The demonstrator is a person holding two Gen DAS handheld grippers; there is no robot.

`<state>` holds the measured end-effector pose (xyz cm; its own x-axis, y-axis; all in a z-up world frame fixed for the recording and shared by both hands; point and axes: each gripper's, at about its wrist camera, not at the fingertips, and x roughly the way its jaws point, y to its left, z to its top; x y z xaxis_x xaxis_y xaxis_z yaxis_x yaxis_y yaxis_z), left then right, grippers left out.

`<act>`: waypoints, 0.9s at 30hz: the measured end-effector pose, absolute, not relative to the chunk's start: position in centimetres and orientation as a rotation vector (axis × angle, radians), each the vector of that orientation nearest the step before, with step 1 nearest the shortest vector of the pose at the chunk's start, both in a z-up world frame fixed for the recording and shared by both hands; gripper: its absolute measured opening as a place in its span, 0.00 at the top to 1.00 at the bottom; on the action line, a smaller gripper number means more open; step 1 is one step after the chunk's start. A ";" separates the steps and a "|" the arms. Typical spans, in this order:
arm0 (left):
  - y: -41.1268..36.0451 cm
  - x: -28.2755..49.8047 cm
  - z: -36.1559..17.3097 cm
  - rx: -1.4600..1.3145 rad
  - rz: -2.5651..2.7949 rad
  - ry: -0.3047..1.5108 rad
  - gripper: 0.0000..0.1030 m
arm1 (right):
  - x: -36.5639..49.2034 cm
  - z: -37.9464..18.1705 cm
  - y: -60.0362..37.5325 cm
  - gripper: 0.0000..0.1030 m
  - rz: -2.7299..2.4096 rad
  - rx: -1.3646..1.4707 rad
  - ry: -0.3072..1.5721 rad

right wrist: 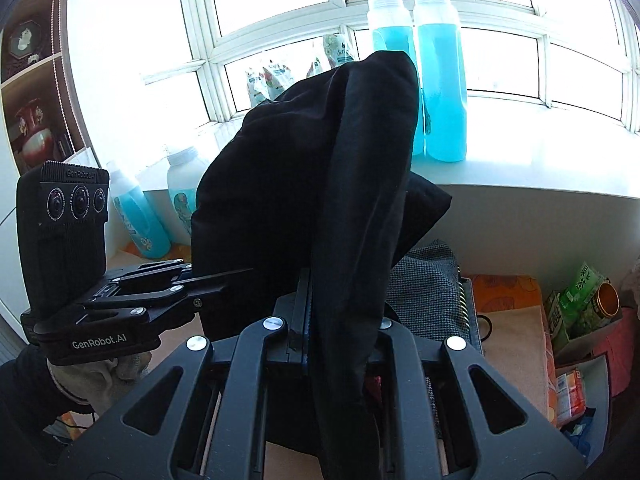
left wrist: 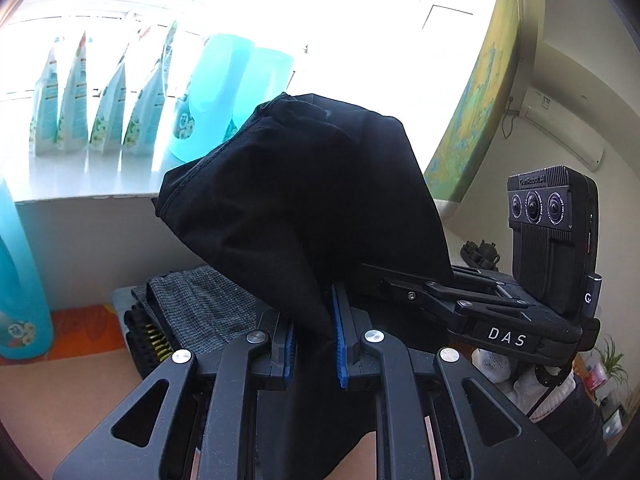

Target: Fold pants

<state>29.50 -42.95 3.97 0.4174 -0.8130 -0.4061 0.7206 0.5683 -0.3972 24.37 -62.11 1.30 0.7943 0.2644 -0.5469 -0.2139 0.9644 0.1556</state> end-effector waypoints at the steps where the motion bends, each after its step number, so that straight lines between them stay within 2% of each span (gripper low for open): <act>1: -43.2 30.2 3.4 -0.164 -0.952 0.614 0.87 | 25.2 0.7 -62.6 0.87 0.254 0.097 0.609; 3: -43.5 31.4 2.5 -0.146 -0.905 0.617 0.87 | 26.8 -0.4 -63.5 0.86 0.216 0.110 0.624; 6: -43.8 32.8 1.3 -0.096 -0.822 0.620 0.86 | 28.6 -1.9 -64.8 0.74 0.102 0.103 0.656; 8: -43.9 33.4 0.6 -0.062 -0.775 0.640 0.86 | 29.4 -2.6 -65.4 0.58 0.021 0.085 0.668; 10: -43.6 33.6 0.3 -0.064 -0.762 0.640 0.86 | 29.5 -2.6 -65.9 0.52 -0.021 0.078 0.664; 22: -42.7 31.5 0.9 -0.042 -0.775 0.638 0.80 | 25.4 -0.8 -64.9 0.51 -0.062 0.077 0.611; 23: -42.5 31.1 1.0 -0.038 -0.779 0.633 0.76 | 24.7 -0.8 -64.6 0.50 -0.068 0.075 0.606; 24: -42.4 30.8 1.1 -0.034 -0.784 0.627 0.68 | 24.0 -0.8 -64.4 0.50 -0.059 0.079 0.598; 27: -41.8 29.9 0.9 -0.036 -0.793 0.636 0.66 | 21.9 -1.0 -63.1 0.50 -0.065 0.052 0.589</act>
<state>29.86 -41.76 0.94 0.5269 -0.6735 -0.5185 0.6524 0.7114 -0.2612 21.94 -63.14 -1.03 0.8294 -0.0463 -0.5567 0.0761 0.9966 0.0304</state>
